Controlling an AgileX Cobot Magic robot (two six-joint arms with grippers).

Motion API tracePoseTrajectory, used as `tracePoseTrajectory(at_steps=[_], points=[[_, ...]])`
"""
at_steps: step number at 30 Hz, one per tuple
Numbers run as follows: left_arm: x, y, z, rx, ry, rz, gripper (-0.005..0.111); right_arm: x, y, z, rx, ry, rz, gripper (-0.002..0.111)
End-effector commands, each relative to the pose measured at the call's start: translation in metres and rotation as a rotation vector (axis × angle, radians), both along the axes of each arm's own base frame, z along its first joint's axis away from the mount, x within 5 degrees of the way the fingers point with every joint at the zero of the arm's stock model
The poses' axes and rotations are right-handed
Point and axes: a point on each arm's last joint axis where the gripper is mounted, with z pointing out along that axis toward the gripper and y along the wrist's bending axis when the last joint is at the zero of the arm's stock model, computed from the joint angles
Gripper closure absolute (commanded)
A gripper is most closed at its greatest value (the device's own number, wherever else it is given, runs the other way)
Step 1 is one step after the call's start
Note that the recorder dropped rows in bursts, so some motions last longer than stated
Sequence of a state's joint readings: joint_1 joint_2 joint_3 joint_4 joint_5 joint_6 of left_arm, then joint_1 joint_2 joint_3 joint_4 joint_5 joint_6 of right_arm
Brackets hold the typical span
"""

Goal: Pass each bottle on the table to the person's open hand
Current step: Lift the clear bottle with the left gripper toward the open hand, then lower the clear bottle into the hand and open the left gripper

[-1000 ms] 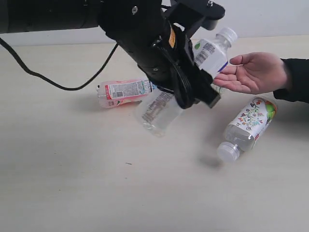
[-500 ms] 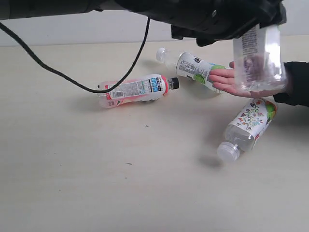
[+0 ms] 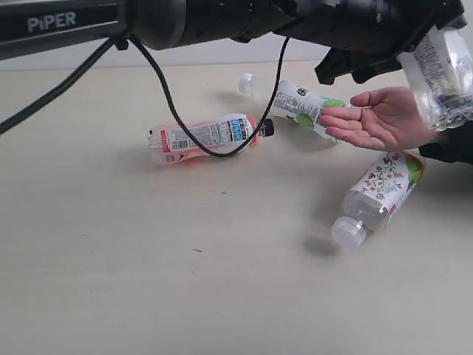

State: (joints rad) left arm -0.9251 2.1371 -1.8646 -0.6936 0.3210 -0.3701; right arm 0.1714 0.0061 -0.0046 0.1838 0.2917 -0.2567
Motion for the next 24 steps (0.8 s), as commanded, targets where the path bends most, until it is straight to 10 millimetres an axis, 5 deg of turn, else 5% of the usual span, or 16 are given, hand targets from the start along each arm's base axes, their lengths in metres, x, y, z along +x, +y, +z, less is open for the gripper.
tracePoseTrajectory(at_steps=[1,24], points=[[0.022,0.005,-0.026,0.007,0.127,0.018,0.107,0.000,0.000,-0.001,-0.001,-0.008,-0.006,0.108],[0.043,0.003,-0.096,0.058,0.226,0.075,0.107,0.000,0.000,-0.001,-0.001,-0.008,-0.006,0.108]])
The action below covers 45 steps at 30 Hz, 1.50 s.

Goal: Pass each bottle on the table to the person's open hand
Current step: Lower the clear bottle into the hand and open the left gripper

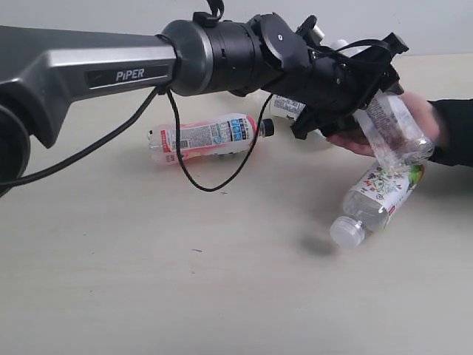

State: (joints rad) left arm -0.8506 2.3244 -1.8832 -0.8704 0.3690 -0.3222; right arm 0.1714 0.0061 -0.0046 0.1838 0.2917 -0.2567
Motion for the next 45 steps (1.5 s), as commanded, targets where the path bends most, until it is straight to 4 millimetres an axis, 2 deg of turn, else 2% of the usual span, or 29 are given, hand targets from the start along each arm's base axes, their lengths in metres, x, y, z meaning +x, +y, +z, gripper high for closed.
tracePoseTrajectory(at_steps=[1,5,7,8,9,10,12,18,22,26,31,37,45], points=[[0.003,0.000,-0.005,0.001,-0.010,0.005,0.107,0.000,0.000,-0.001,-0.001,-0.008,-0.006,0.108],[0.003,-0.001,-0.004,-0.008,-0.014,0.003,0.106,0.000,0.000,-0.001,-0.001,-0.008,-0.006,0.108],[0.004,-0.001,-0.003,-0.010,-0.029,0.003,0.095,0.000,0.000,-0.001,-0.001,-0.008,-0.006,0.108],[0.004,-0.001,-0.003,-0.010,-0.032,-0.001,0.083,0.000,0.000,-0.001,-0.001,-0.008,-0.006,0.108],[0.004,-0.001,-0.003,-0.012,-0.031,0.000,0.078,0.000,0.000,-0.001,-0.001,-0.008,-0.006,0.108],[0.004,-0.001,-0.003,-0.013,-0.029,0.001,0.065,0.000,0.000,-0.001,-0.001,-0.008,-0.006,0.108],[0.004,-0.001,-0.003,-0.013,-0.032,0.002,0.054,0.000,0.000,-0.001,-0.001,-0.008,-0.006,0.108],[0.004,-0.001,-0.003,-0.006,-0.047,-0.011,0.040,0.000,0.000,-0.001,-0.001,-0.008,-0.006,0.108],[0.004,-0.001,-0.003,-0.003,-0.052,-0.016,0.026,0.000,0.000,-0.001,-0.001,-0.008,-0.006,0.108],[0.003,-0.001,-0.004,0.000,-0.044,-0.026,0.021,0.000,0.000,-0.001,-0.001,-0.008,-0.006,0.108],[0.000,-0.001,0.002,-0.003,-0.039,-0.046,0.021,0.000,0.000,-0.001,-0.001,-0.008,-0.006,0.108],[-0.005,0.002,0.023,-0.009,-0.073,-0.096,0.021,0.000,0.000,-0.001,-0.001,-0.008,-0.006,0.108],[-0.008,0.016,0.051,0.008,-0.111,-0.200,0.021,0.000,0.000,-0.001,-0.001,-0.008,-0.006,0.108]])
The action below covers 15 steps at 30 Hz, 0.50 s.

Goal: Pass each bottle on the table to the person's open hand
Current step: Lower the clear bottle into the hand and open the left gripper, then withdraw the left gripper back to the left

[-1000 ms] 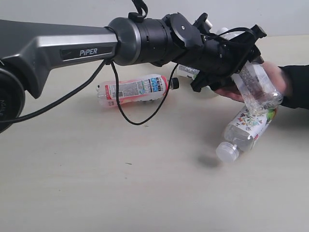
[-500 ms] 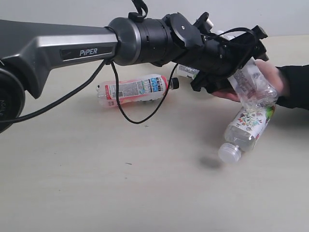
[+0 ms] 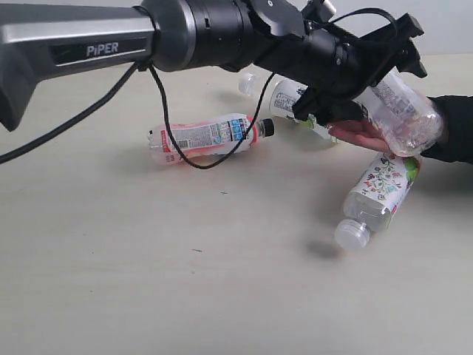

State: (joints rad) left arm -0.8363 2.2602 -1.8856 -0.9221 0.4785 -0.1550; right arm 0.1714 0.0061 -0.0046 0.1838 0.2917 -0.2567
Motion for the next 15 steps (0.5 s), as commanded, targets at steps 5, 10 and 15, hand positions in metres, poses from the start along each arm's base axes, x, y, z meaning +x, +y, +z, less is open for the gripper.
tracePoseTrajectory(at_steps=[5,10,15], points=[[-0.003,0.019,0.032,0.040,-0.069,-0.138,0.021,0.000,0.000,-0.001,-0.001,-0.008,-0.006,0.108],[-0.008,0.025,0.044,0.085,-0.139,-0.211,0.022,0.000,0.000,-0.001,-0.001,-0.008,-0.006,0.108],[-0.013,0.036,0.058,0.179,-0.220,-0.270,0.022,0.000,0.000,-0.001,-0.001,-0.008,-0.006,0.108]])
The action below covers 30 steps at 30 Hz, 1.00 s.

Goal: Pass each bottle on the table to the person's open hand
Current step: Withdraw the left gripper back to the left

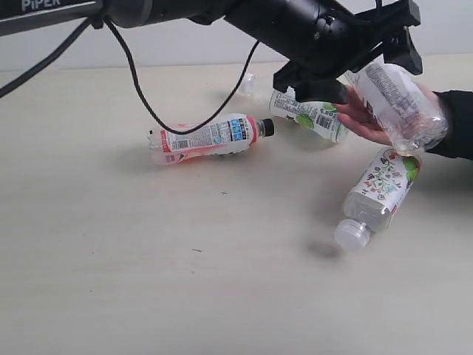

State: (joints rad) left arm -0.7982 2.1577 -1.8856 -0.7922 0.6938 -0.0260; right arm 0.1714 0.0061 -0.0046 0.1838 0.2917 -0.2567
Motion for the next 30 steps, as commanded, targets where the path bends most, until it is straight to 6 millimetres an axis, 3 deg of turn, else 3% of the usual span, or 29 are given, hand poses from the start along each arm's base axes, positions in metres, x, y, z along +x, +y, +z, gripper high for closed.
tracePoseTrajectory(at_steps=[1,6,8,13,16,18,24,30], points=[[-0.006,0.013,0.021,0.090,-0.104,-0.061,0.022,0.000,0.000,-0.001,-0.001,-0.008,-0.006,0.108],[-0.018,0.045,0.045,0.386,-0.261,-0.145,0.022,0.000,0.000,-0.001,-0.001,-0.008,-0.006,0.108],[-0.027,0.058,0.052,0.517,-0.286,-0.173,0.028,0.000,0.000,-0.001,-0.001,-0.008,-0.006,0.108],[-0.051,0.095,0.071,0.617,-0.342,-0.178,0.063,0.000,0.000,-0.001,-0.001,-0.008,-0.006,0.108],[-0.071,0.123,0.084,0.640,-0.375,-0.168,0.094,0.000,0.000,-0.001,-0.001,-0.008,-0.006,0.108],[-0.084,0.139,0.092,0.636,-0.409,-0.156,0.107,0.000,0.000,-0.001,-0.001,-0.008,-0.006,0.108],[-0.112,0.174,0.109,0.627,-0.497,-0.124,0.107,0.000,0.000,-0.001,-0.001,-0.008,-0.006,0.108],[-0.128,0.193,0.103,0.655,-0.512,-0.145,0.107,0.000,0.000,-0.001,-0.001,-0.008,-0.006,0.108]])
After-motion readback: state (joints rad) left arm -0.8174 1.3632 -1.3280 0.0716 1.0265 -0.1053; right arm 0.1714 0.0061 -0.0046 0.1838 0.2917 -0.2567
